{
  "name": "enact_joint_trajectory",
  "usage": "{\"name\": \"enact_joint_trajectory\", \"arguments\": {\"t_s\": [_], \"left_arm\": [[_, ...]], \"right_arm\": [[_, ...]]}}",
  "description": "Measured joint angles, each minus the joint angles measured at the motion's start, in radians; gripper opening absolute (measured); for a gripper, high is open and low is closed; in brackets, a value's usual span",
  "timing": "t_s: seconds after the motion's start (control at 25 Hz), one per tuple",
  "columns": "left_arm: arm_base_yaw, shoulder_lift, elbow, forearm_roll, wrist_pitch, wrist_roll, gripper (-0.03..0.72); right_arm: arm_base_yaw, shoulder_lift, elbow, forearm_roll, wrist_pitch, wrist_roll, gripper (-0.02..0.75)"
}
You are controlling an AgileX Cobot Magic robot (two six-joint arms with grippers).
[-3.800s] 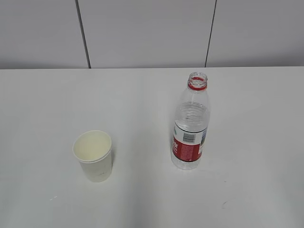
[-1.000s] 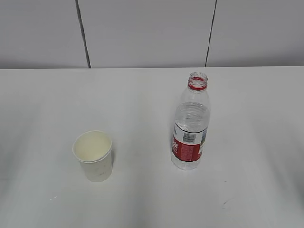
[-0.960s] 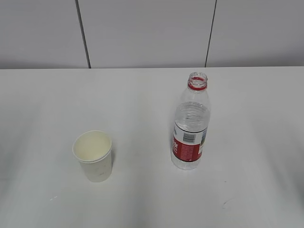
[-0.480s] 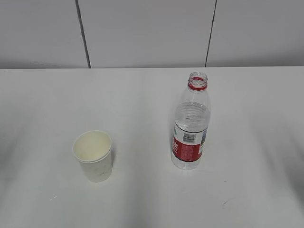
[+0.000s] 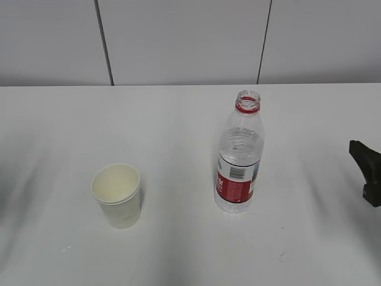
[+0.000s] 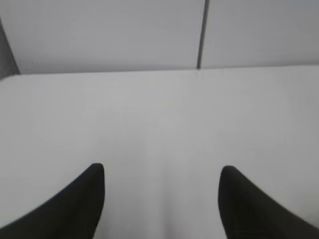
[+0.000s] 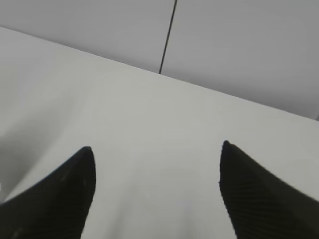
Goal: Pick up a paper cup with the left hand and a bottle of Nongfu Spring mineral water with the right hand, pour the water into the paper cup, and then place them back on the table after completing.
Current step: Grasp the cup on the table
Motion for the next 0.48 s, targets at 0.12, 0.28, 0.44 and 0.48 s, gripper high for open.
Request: {"name": "enact_joint_trajectory", "arguments": {"t_s": [0.12, 0.28, 0.44, 0.48], "left_arm": [[0.000, 0.085, 0.000, 0.136, -0.010, -0.079, 0.447], [0.000, 0.187, 0.001, 0.269, -0.076, -0.097, 0.447], [0.000, 0.235, 0.035, 0.390, -0.180, -0.098, 0.447], [0.000, 0.243, 0.045, 0.424, -0.200, -0.098, 0.447]], "right_arm": [[0.000, 0.097, -0.004, -0.015, -0.135, 0.003, 0.573], [0.000, 0.237, -0.008, -0.045, -0.244, 0.015, 0.573], [0.000, 0.377, -0.017, -0.090, -0.256, 0.018, 0.573], [0.000, 0.406, -0.019, -0.099, -0.257, 0.018, 0.573]]}}
